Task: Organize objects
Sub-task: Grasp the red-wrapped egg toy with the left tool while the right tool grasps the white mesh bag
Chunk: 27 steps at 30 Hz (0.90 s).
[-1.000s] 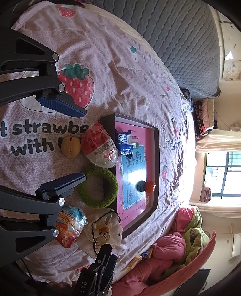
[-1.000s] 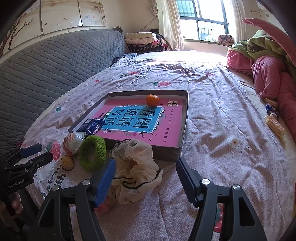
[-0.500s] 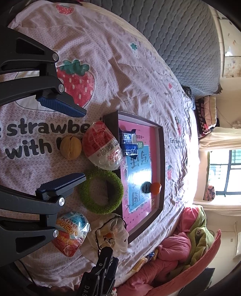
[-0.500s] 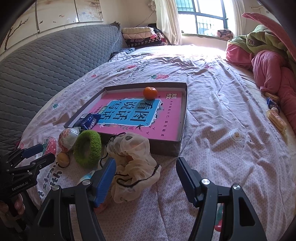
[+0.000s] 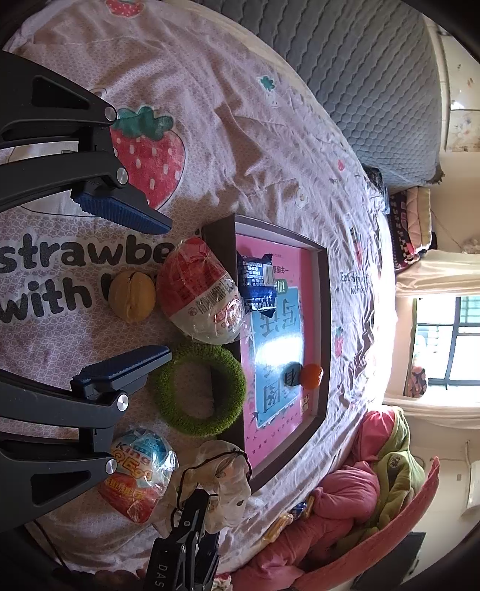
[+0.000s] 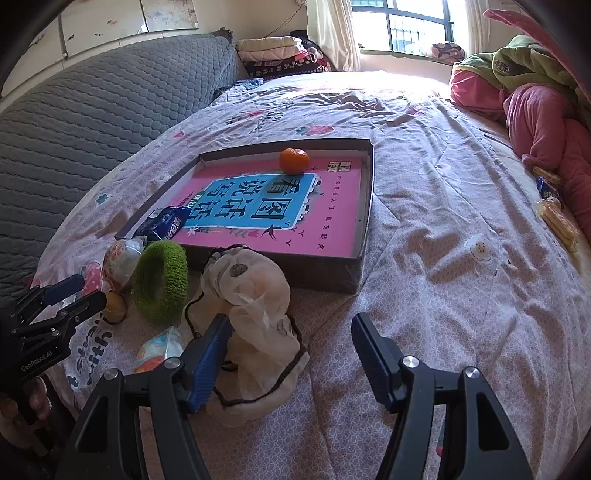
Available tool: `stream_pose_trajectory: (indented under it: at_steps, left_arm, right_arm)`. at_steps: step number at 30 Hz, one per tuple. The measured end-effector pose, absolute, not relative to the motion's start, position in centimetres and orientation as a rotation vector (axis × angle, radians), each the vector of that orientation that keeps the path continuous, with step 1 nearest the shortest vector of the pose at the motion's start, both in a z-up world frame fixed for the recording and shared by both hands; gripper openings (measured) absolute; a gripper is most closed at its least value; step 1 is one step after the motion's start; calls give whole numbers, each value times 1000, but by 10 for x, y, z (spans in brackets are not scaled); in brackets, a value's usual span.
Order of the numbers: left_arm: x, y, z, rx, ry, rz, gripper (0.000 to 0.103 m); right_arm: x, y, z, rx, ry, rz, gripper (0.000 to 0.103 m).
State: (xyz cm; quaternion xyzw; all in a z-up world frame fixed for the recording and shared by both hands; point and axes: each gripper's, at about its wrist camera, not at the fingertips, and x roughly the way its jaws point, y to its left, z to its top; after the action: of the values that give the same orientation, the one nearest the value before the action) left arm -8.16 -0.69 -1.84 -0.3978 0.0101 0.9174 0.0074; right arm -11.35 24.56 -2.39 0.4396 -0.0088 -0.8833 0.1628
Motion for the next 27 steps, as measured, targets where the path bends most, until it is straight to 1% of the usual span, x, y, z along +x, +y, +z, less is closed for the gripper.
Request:
stream_pose_trajectory:
  at_steps: [1, 3, 5, 6, 8, 10, 11, 16, 24, 26, 27]
  left_arm:
    - [-83, -7, -19, -1241, 36, 2871, 64]
    - [-86, -9, -19, -1238, 40, 2873, 64]
    - [-89, -10, -20, -1236, 41, 2876, 64]
    - [-91, -10, -20, -1235, 43, 2875, 64]
    - [-93, -10, -22, -1231, 54, 2878, 64]
    - [-96, -11, -24, -1233, 62, 2880, 64]
    - [-97, -11, -25, -1233, 63, 2878, 64]
    - [-102, -12, -31, -1243, 68, 2871, 64]
    - [-114, -11, -37, -1254, 52, 2835, 65]
    - [-118, -10, -38, -1245, 54, 2834, 70]
    - [-119, -9, -39, -1242, 59, 2830, 72]
  right_arm:
    - [-113, 245, -24, 1251, -18, -2523, 65]
    - [-112, 243, -24, 1247, 3, -2531, 57]
    - [-111, 242, -24, 1235, 24, -2544, 50]
    - [-110, 241, -23, 1230, 35, -2546, 45]
    - [-109, 239, -22, 1219, 64, -2556, 36]
    - [-107, 235, -21, 1204, 114, -2566, 32]
    - [-107, 234, -21, 1196, 137, -2572, 27]
    - [-104, 229, -20, 1174, 170, -2569, 24]
    - [-105, 229, -19, 1164, 155, -2561, 24]
    - [-106, 228, -20, 1164, 156, -2556, 24]
    - [-106, 227, -20, 1161, 161, -2556, 23]
